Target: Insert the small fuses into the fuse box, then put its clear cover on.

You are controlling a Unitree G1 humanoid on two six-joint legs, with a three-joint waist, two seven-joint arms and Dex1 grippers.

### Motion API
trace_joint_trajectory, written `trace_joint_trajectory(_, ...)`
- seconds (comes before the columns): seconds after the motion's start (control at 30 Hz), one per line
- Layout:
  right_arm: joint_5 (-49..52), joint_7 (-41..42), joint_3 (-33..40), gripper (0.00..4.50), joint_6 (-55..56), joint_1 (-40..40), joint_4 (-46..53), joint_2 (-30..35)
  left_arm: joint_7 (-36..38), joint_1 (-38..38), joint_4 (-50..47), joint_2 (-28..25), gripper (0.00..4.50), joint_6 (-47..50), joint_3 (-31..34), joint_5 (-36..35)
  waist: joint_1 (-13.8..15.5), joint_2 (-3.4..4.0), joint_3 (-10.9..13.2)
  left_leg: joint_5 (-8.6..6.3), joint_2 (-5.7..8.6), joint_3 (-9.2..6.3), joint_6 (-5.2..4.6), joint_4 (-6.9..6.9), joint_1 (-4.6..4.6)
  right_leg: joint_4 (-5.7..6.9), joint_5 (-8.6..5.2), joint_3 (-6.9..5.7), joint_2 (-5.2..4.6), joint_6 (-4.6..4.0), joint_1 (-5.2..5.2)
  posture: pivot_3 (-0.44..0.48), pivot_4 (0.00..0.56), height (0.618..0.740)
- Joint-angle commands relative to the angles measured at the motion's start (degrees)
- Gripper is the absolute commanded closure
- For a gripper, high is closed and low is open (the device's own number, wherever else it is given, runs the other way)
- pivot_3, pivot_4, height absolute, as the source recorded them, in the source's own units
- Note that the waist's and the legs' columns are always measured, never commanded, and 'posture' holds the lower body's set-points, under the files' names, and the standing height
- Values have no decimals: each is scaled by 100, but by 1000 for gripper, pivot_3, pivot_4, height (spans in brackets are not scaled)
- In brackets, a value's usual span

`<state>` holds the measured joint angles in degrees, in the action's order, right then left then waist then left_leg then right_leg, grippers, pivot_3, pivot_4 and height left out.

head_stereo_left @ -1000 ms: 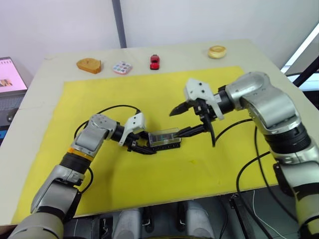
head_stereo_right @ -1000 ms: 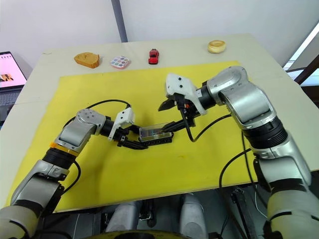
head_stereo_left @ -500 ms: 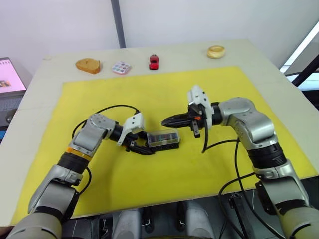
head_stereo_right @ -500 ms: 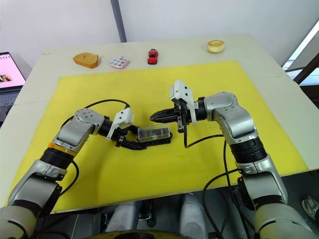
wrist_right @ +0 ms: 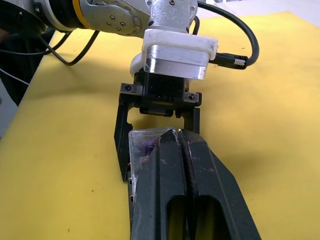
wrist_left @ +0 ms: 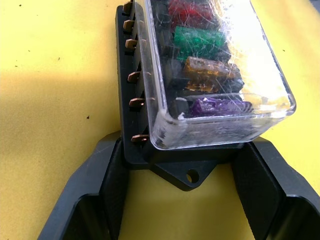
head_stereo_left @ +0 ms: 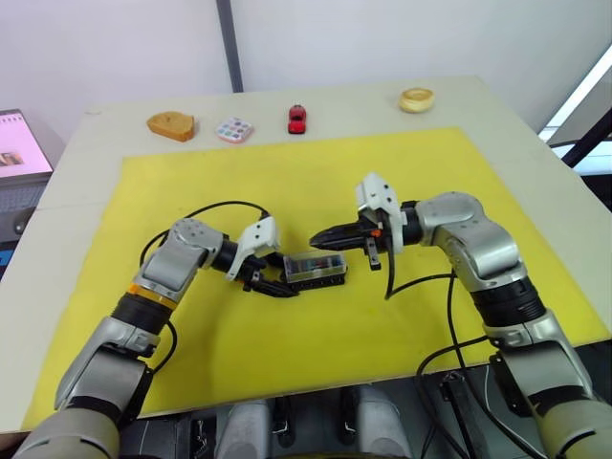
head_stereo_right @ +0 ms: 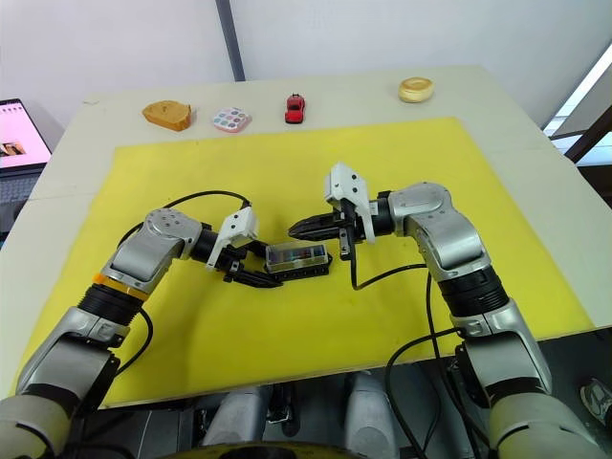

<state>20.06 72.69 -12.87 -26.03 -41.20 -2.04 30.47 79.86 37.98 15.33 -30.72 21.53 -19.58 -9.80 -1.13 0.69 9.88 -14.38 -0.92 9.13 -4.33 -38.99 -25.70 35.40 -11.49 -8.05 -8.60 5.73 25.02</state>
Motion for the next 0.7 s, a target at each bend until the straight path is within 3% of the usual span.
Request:
trace_joint_trajectory(0.03, 72, -27, 52, 4447, -23, -109, 67, -66, 15, -194, 199, -36, 2021, 103, -233, 196, 4, 0, 0, -1, 0, 0, 2, 0, 0, 0, 0, 0, 0, 0, 0, 0, 150, 740)
trace_joint_trajectory(0.3, -753, -102, -871, 4447, 394, 929, -436, 15, -9, -205, 182, -13, 2021, 165, -219, 186, -1, 4, -23, -13, 2, 1, 9, 1, 25, -10, -2, -2, -1, -2, -13, 0, 150, 740)
trace_joint_trajectory(0.6, -433, -203, -501, 4447, 234, 696, -445, -135, 68, -294, 62, -75, 2021, 288, -104, 44, -14, -24, -98, -27, -7, -6, 20, 2, 47, -18, -15, -4, 2, -22, -22, 0, 150, 740)
trace_joint_trajectory(0.7, 494, -138, 149, 4447, -682, 345, 125, -85, 12, -292, 74, -112, 2021, 420, 71, -69, -5, -23, -96, -27, -7, -6, 20, 2, 42, -17, -15, -4, 1, -22, -17, 0, 150, 740)
